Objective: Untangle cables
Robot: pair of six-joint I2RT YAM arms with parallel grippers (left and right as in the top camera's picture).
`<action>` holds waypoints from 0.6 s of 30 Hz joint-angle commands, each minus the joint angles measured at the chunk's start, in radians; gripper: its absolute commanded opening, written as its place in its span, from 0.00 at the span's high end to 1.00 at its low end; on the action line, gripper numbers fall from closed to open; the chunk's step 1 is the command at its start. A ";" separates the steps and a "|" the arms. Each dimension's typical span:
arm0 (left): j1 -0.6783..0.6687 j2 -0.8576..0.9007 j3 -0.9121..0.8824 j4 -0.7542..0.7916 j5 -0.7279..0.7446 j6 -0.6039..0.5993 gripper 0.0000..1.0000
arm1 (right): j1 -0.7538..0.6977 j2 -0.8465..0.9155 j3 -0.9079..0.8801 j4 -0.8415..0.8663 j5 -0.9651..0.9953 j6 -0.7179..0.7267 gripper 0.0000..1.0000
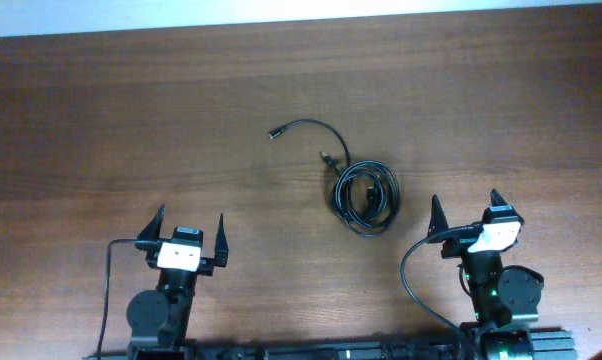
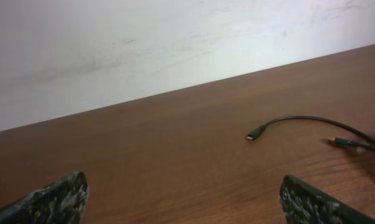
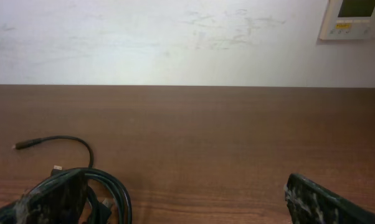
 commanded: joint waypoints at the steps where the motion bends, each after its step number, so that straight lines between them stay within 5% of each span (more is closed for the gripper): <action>1: 0.005 -0.005 -0.002 -0.006 0.000 0.002 0.01 | -0.004 -0.005 -0.005 -0.006 -0.002 -0.003 0.02; 18: 0.005 -0.005 -0.001 0.001 0.003 -0.060 0.01 | -0.004 -0.005 -0.005 -0.004 -0.003 0.002 0.02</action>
